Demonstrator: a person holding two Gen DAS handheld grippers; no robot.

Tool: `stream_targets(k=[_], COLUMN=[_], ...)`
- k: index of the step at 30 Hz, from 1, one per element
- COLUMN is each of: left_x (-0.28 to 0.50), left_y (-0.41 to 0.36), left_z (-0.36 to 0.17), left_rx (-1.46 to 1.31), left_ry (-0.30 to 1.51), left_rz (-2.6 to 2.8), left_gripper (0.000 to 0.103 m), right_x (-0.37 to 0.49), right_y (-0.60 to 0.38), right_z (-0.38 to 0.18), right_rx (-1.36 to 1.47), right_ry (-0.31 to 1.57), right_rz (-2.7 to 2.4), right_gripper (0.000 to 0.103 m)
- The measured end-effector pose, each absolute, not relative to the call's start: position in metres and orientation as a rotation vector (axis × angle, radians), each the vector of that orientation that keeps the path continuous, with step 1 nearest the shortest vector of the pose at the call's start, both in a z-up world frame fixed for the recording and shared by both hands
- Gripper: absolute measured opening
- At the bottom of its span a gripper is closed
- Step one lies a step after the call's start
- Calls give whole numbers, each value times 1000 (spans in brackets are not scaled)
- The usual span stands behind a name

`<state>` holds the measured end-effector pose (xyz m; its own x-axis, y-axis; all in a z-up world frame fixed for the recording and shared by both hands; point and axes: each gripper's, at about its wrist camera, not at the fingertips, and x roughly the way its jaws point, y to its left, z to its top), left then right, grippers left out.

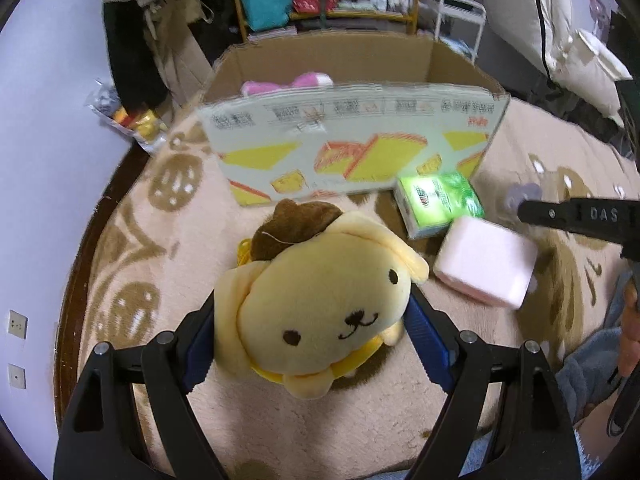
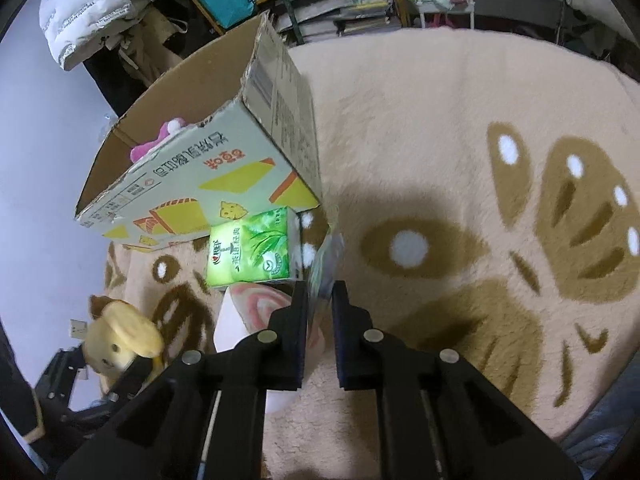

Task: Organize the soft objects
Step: 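Carry the dog plush and clear bag over the box and open both grippers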

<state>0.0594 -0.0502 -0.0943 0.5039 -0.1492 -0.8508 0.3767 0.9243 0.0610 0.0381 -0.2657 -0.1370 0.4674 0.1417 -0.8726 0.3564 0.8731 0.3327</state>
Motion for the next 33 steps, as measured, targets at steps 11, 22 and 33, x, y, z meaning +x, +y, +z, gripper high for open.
stream_targets(k=[11, 22, 33], left_x=[57, 85, 125], left_y=[-38, -52, -65], left_z=[-39, 15, 17], left_rx=[209, 244, 297], left_ry=[805, 624, 569], left_rz=[-312, -325, -321], left_gripper=[83, 83, 83], right_x=[23, 54, 86], right_y=[-234, -216, -224], right_z=[-58, -17, -8], right_rx=[330, 238, 184], right_ry=[829, 705, 638], right_rz=[-51, 24, 38], right_gripper=[12, 12, 12])
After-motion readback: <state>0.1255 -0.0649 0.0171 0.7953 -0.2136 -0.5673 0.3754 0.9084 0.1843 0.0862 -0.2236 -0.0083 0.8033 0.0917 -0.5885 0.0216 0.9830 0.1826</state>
